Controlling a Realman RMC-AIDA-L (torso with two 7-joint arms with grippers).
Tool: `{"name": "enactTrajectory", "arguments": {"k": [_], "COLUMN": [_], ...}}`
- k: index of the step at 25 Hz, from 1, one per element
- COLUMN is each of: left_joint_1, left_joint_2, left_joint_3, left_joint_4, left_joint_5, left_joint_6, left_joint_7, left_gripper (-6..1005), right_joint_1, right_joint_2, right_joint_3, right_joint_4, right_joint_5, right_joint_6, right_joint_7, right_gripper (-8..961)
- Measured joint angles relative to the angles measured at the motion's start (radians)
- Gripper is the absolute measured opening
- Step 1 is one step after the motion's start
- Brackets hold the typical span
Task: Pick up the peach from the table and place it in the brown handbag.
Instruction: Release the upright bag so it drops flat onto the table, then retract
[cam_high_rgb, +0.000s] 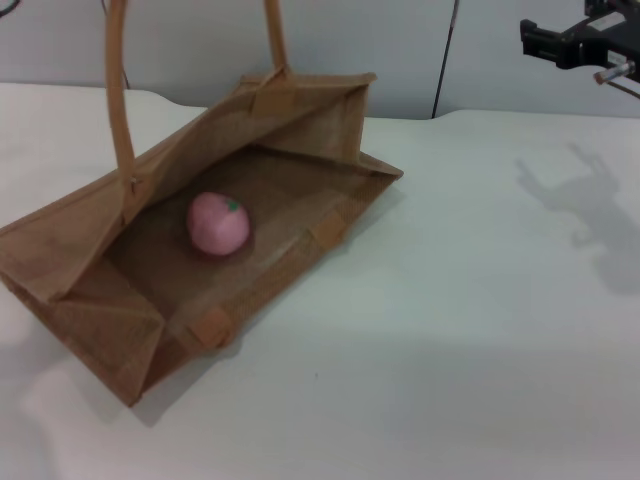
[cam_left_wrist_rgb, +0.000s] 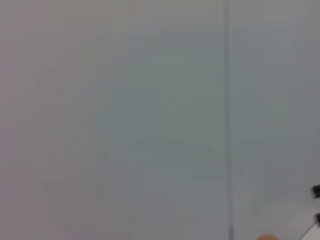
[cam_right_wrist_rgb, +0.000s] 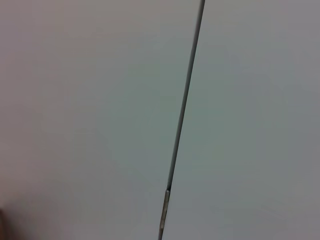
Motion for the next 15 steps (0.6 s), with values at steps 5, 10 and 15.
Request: {"name": "enactTrajectory", "arguments": {"k": [5,10,15], "left_joint_1": [-0.020,-0.026,-0.023], "left_joint_2": [0.001,0.001,0.003], "left_joint_3": [0.036,0.061,0.065], "left_joint_4": [-0.016,-0.020,-0.054], "left_joint_5": [-0.032,-0.038,-0.112], "left_joint_6": [-0.041,-0.052,-0.097], "left_joint_7": [0.011,0.021,0.094], "left_gripper": [764,801,798], "right_joint_1": [0.013,0.026,0.027], "right_joint_2": [0.000,0.000,0.000], "right_joint_3": [0.002,0.004,0.009], "right_joint_4": [0.010,0.023,0.032], "right_joint_5": [0.000,0.000,0.001], "right_joint_6": [0.001,0.010,0.011], "right_joint_7": [0.000,0.000,0.000], "right_gripper": [877,877,877]}}
